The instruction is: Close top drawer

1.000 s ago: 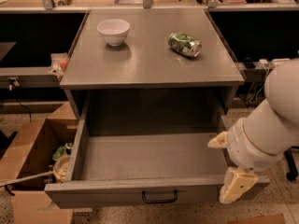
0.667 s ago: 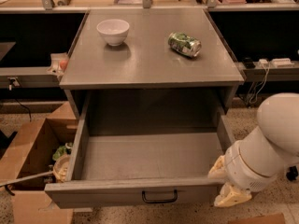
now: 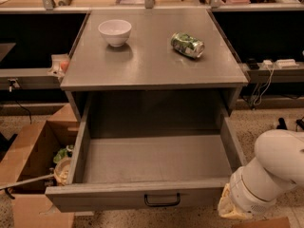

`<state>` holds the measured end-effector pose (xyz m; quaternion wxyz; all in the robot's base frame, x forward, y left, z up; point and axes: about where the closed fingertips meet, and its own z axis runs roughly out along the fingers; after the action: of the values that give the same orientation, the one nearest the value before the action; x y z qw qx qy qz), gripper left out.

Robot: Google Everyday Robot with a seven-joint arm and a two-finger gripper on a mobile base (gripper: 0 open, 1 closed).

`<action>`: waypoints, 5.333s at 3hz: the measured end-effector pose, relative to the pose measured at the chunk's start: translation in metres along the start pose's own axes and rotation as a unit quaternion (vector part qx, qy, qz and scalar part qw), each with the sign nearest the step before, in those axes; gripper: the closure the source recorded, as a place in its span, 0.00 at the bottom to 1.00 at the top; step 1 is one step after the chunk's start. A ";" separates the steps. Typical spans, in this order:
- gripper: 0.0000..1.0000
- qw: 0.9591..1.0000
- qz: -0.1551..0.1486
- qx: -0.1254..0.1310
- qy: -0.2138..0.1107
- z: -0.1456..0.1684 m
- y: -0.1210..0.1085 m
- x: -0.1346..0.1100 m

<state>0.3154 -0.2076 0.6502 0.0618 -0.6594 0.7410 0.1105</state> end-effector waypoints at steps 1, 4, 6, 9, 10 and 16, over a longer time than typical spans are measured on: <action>1.00 1.000 0.013 -0.001 0.005 0.027 -0.007 0.006; 0.31 1.000 0.015 -0.001 0.006 0.029 -0.008 0.006; 0.00 1.000 0.015 -0.001 0.006 0.029 -0.008 0.006; 0.42 1.000 0.001 0.011 0.009 0.029 -0.027 0.004; 0.65 0.999 -0.010 0.033 0.010 0.025 -0.051 -0.001; 0.00 0.995 -0.018 0.093 -0.013 0.018 -0.095 -0.013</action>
Offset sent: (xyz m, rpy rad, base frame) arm 0.0051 0.0002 -0.0282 -0.0118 0.0096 -0.0241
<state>0.4101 -0.2007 0.6285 0.1349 -0.6628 0.7349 0.0487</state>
